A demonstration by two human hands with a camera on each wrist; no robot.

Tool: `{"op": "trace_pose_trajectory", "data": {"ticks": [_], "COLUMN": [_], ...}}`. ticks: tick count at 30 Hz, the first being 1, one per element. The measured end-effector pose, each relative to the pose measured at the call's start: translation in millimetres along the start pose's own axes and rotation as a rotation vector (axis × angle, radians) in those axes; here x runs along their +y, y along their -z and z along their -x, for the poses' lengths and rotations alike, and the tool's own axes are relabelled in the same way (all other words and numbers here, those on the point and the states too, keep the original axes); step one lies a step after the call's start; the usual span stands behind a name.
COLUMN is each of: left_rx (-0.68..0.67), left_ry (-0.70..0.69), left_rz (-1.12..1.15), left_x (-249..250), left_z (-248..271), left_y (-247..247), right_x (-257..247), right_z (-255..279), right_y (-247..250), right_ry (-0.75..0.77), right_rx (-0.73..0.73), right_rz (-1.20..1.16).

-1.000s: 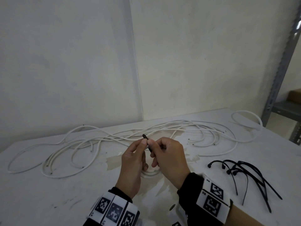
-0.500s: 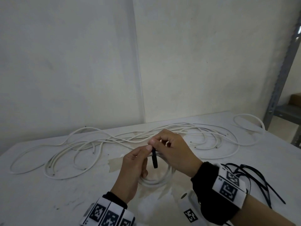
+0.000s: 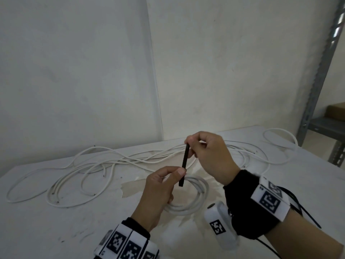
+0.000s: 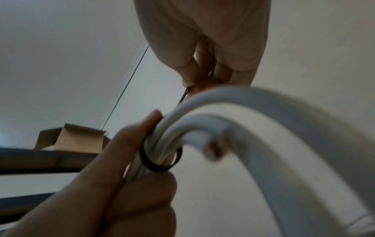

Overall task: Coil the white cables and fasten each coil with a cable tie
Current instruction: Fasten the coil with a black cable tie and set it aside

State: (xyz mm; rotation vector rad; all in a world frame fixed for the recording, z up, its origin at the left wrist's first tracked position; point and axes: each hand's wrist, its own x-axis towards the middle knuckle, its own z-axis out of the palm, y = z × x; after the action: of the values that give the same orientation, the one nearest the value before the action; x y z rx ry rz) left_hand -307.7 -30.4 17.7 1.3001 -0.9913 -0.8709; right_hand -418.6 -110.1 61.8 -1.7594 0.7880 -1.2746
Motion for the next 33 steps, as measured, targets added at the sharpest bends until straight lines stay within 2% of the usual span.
{"op": "trace_pose_trajectory", "data": {"ticks": [2,4,8,10,19,28,33], "left_rx": [-0.015,-0.015,0.017,0.026,0.044,0.033,0.029], "left_ry": [-0.003,0.007,0.011,-0.013,-0.018,-0.090,-0.103], "left_rz": [-0.003,-0.007,0.029,0.054,-0.015,-0.055,-0.081], "left_x": [-2.3,-5.1,-6.1,-3.6,0.5,4.2,3.9], "left_z": [3.2,5.4,6.3,6.0,7.0,4.3,6.5], "left_y": [-2.7,-4.4,-6.0,-7.5,-13.3,-16.1,-10.7], "right_x": [-1.2,1.4,12.2,15.2,15.9,13.2,14.7], "right_z": [-3.4,-0.9,13.4,20.3,23.9,15.6,18.5], "right_y": [3.9,4.7,3.4,1.7,-2.7,-7.0,-14.1], "right_ry": [-0.027,-0.056,-0.108,-0.089,0.004,0.027,0.027], "right_rx": [0.044,0.020,-0.232,-0.286,-0.167,0.023,0.035], "right_rz": [-0.031,-0.057,-0.031,-0.045,0.044,0.139,0.170]}}
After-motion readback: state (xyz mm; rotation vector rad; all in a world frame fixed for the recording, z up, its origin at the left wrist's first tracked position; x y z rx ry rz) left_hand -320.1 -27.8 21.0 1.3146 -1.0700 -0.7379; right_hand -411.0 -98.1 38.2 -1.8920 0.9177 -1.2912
